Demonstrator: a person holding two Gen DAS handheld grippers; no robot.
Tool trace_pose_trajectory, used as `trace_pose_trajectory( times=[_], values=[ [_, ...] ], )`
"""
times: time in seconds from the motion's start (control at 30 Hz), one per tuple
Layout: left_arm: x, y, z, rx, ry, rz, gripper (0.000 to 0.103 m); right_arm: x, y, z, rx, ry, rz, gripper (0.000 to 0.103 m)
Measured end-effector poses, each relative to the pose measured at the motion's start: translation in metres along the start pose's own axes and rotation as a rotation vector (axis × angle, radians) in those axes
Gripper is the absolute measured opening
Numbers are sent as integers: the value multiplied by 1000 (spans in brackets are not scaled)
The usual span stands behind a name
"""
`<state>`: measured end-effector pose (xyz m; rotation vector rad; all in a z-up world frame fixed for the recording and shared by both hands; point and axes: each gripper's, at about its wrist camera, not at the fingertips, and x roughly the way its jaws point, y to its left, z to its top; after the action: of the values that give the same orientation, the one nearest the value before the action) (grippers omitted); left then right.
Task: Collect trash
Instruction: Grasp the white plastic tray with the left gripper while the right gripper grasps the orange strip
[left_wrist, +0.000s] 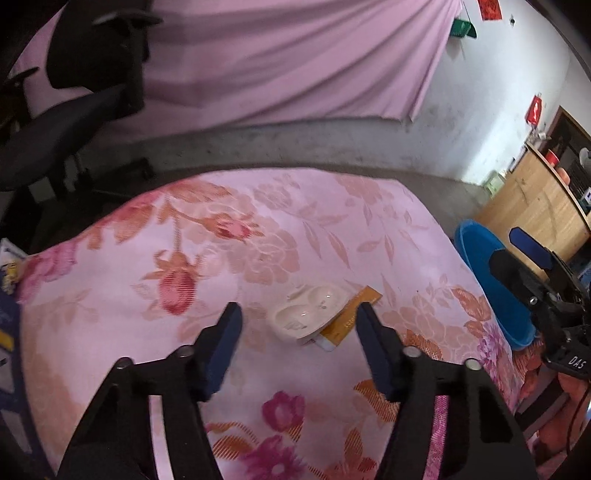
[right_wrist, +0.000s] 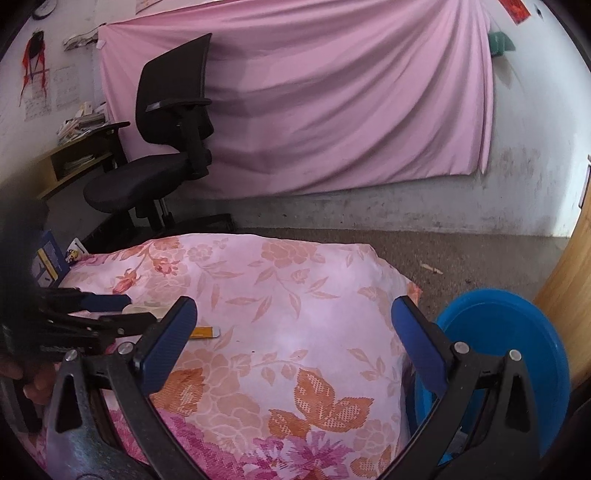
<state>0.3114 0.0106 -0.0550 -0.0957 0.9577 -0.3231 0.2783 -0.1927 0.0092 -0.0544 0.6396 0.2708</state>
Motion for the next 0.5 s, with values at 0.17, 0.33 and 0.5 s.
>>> trace_pose_trajectory(
  times=[0.17, 0.33, 0.5],
  values=[
    [9, -4, 3, 15, 24, -17, 30, 7, -4, 1, 16, 34, 4, 103],
    [1, -1, 1, -1, 9, -3, 25, 24, -2, 1, 6, 125, 12, 103],
    [-19, 14, -11, -73, -24, 71, 25, 45, 9, -3, -31, 229, 65, 103]
  ],
)
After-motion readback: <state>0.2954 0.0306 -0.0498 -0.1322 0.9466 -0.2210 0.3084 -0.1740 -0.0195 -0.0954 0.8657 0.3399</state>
